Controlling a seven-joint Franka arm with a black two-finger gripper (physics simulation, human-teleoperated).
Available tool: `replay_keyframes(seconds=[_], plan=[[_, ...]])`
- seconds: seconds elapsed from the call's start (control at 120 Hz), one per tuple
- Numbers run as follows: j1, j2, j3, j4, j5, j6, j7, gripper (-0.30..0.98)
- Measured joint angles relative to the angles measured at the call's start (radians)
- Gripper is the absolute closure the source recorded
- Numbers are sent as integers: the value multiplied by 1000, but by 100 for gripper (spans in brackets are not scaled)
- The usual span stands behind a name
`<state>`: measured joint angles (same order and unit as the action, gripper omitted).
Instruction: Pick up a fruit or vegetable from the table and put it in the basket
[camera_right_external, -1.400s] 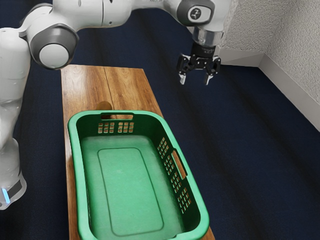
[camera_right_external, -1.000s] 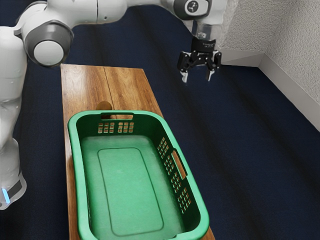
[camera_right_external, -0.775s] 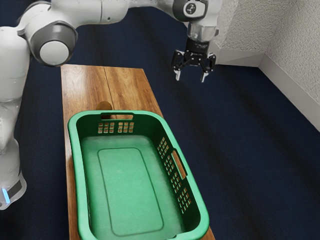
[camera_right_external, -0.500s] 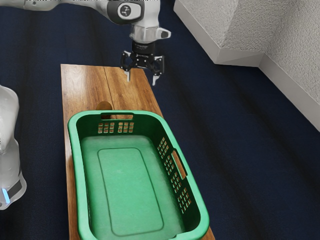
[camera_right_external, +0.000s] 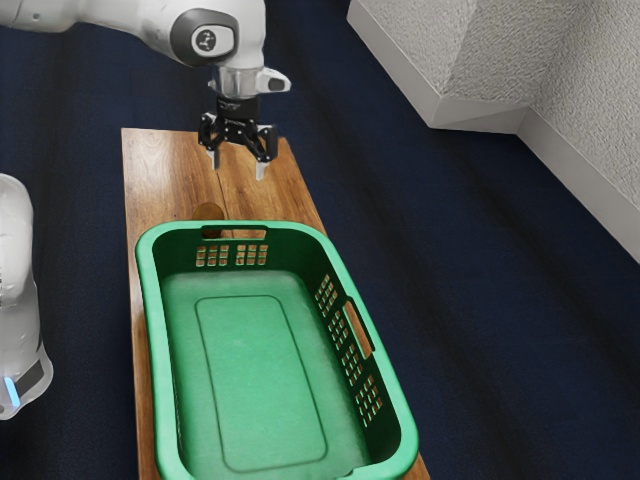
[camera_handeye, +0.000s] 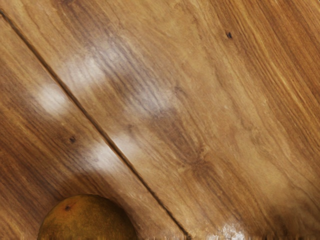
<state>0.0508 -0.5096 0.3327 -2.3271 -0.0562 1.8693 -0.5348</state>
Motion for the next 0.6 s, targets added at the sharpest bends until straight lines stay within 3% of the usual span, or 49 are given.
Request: replay_keyframes(seconds=[0.325, 0.6], plan=[[-3, 98, 41, -10, -6, 40, 109, 0], [-3, 149, 57, -28, -52, 62, 156, 0]])
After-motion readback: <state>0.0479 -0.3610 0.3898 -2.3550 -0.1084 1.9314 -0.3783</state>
